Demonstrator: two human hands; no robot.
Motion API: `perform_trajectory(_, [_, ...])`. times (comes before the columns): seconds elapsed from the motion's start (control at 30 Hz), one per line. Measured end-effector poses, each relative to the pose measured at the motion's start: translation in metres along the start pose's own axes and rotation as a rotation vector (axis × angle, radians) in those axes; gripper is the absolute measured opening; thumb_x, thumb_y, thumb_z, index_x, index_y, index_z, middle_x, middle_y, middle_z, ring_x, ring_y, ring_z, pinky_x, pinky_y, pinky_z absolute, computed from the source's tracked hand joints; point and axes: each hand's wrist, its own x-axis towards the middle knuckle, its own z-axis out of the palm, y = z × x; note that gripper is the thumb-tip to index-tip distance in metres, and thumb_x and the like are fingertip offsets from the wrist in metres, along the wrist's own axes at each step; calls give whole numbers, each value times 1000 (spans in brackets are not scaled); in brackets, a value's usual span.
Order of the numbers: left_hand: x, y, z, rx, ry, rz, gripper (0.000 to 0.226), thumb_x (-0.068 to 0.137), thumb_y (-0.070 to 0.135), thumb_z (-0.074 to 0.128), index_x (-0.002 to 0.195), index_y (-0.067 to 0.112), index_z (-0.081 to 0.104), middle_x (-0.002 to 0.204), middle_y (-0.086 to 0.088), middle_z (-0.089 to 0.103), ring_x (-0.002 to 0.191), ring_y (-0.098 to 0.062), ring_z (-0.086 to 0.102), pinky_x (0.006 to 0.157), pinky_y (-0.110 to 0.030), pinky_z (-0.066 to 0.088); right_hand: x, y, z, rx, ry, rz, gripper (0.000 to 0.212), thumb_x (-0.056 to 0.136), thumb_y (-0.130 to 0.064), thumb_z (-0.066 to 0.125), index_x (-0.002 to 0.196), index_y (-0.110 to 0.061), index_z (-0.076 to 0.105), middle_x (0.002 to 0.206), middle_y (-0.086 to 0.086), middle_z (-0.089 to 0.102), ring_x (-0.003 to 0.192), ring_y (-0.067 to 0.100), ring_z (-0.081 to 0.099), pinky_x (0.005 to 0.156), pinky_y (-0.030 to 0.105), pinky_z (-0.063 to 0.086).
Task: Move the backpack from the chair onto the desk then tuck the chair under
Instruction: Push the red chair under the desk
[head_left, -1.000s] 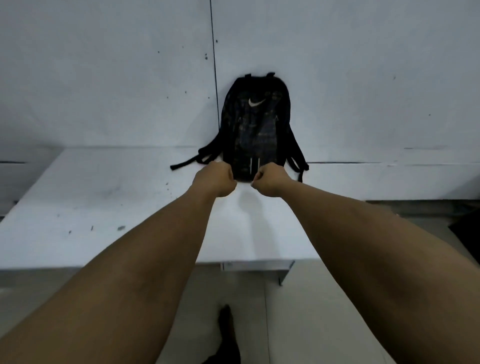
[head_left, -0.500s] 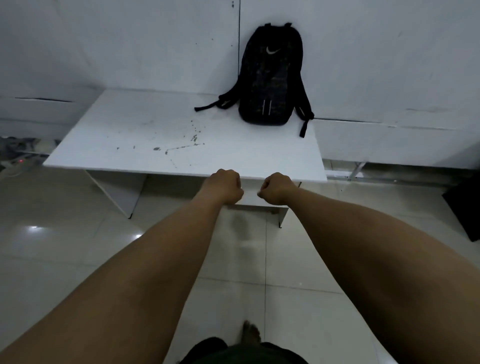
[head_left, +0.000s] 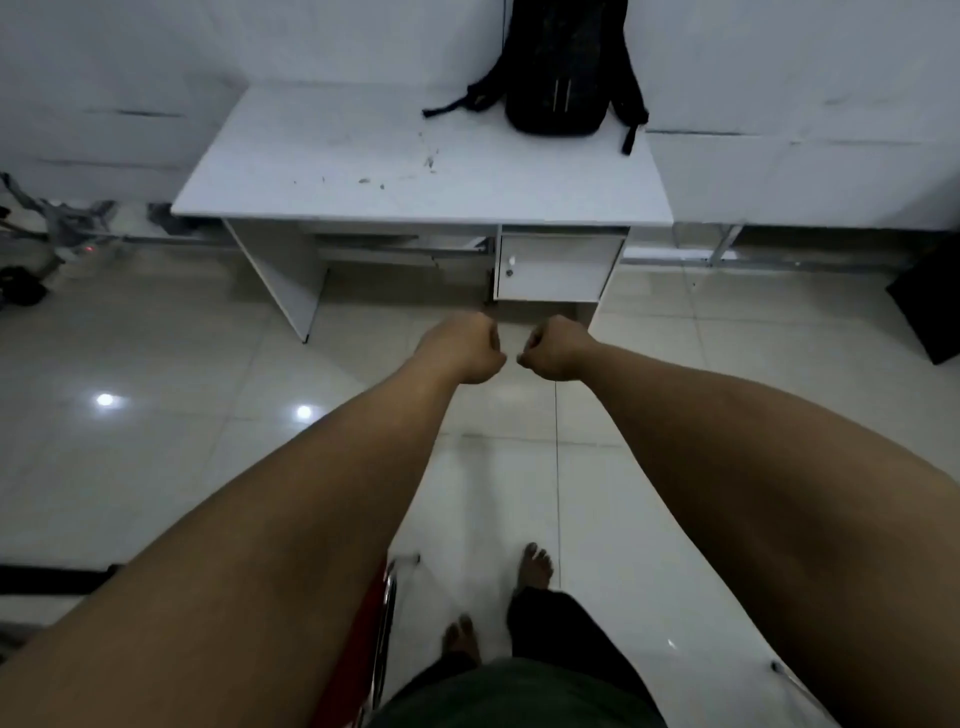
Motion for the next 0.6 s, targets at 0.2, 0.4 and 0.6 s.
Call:
perform_trajectory(0.2, [-85, -8, 39, -23, 24, -13, 21, 91, 33, 65, 108, 19, 69, 111, -6, 68, 93, -24, 62, 78, -36, 50, -92, 5, 52, -37, -15, -10, 34, 95, -28, 64, 117, -3, 71, 121, 13, 69, 114, 28, 62, 99, 38, 52])
perform_trajectory(0.4, [-155, -8, 74, -48, 70, -41, 20, 92, 31, 64, 107, 20, 69, 112, -5, 68, 94, -25, 63, 81, -38, 54, -157, 18, 92, -58, -41, -28, 33, 94, -29, 64, 116, -5, 71, 121, 11, 69, 114, 28, 61, 95, 35, 52])
perform_trajectory(0.6, [-234, -9, 111, -57, 1, -55, 17, 90, 31, 64, 103, 21, 69, 108, -4, 68, 89, -24, 64, 74, -35, 51, -221, 30, 138, -58, -94, -17, 33, 93, -28, 65, 116, -5, 70, 119, 10, 69, 112, 27, 62, 95, 36, 53])
